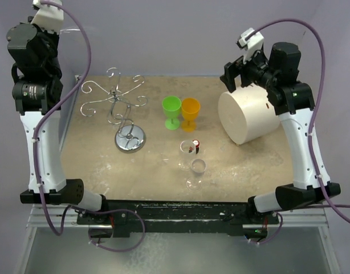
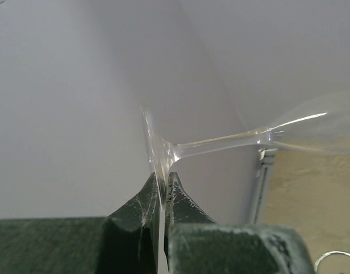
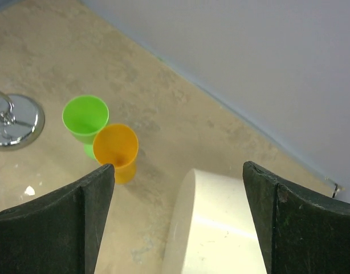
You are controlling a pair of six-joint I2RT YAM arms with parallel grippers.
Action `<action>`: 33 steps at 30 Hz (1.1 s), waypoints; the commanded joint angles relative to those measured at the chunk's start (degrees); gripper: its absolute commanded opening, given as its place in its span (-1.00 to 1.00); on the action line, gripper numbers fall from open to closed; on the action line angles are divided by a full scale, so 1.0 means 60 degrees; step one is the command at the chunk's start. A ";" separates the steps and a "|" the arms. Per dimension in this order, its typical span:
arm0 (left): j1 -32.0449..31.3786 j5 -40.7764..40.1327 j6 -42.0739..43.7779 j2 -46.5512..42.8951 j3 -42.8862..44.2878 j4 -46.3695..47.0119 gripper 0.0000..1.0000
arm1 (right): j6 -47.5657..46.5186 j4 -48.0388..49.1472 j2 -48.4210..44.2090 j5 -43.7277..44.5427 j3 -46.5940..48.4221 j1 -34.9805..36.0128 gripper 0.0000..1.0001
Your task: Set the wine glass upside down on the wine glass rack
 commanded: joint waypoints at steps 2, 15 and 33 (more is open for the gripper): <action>-0.0029 -0.1740 0.2287 0.0206 -0.0926 0.1307 -1.00 | -0.0367 0.0762 -0.0705 0.0516 -0.1168 0.0001 0.92; -0.1963 -0.2101 0.6753 0.0055 -0.3800 0.2554 -1.00 | -0.0348 0.1194 -0.1566 0.0591 -0.3074 -0.0179 0.93; -0.2205 0.0484 0.6126 -0.0487 -0.3889 -0.0119 -1.00 | -0.0241 0.1272 -0.1889 0.0149 -0.3425 -0.0677 0.93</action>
